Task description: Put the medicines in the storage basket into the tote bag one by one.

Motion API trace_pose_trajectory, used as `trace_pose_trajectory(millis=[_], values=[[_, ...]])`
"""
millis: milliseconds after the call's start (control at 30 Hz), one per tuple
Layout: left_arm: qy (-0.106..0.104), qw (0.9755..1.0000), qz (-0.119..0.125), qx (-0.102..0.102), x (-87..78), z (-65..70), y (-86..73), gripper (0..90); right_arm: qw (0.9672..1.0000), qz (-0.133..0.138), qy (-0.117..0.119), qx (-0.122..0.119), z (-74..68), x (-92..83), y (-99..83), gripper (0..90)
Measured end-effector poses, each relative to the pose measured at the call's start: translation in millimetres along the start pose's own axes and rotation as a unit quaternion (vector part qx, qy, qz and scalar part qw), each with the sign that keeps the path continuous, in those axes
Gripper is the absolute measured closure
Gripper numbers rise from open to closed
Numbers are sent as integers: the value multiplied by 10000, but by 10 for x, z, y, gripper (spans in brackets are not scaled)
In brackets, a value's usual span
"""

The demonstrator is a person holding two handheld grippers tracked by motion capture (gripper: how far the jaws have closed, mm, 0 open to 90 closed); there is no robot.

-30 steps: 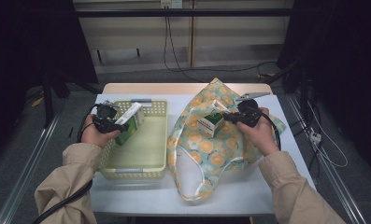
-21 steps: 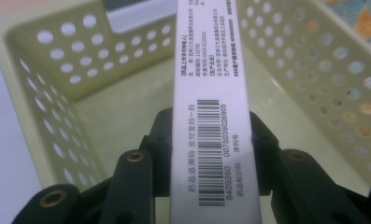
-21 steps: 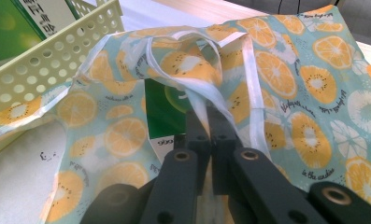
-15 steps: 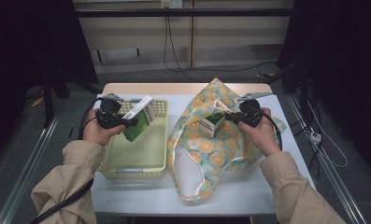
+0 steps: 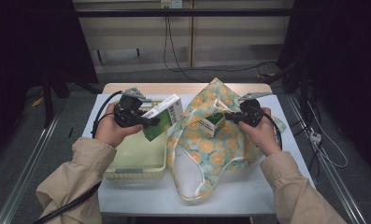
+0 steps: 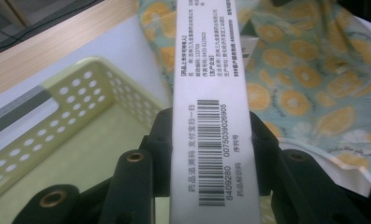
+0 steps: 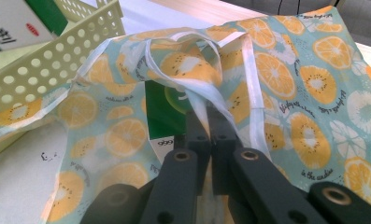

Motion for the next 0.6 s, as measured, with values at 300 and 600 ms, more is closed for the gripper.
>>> trace_pose_trajectory(millis=[300,600], values=[[-371,9986,-52,383,154,429,58,625,10000,25,21,19,-4,-11,10,899],[-645,9955,-157,682,351,793,107,624,10000,60,-9,-2,8,-76,36,899]])
Point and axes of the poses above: each handheld gripper's, and its own axes: x roughly forward along the jaws, y roughly out of its top, z roughly to its right, the point moved 10 cm from there along x, roughly forward along the jaws, and after that the axes turned 13 degrees about y, right-handed, at the moved point
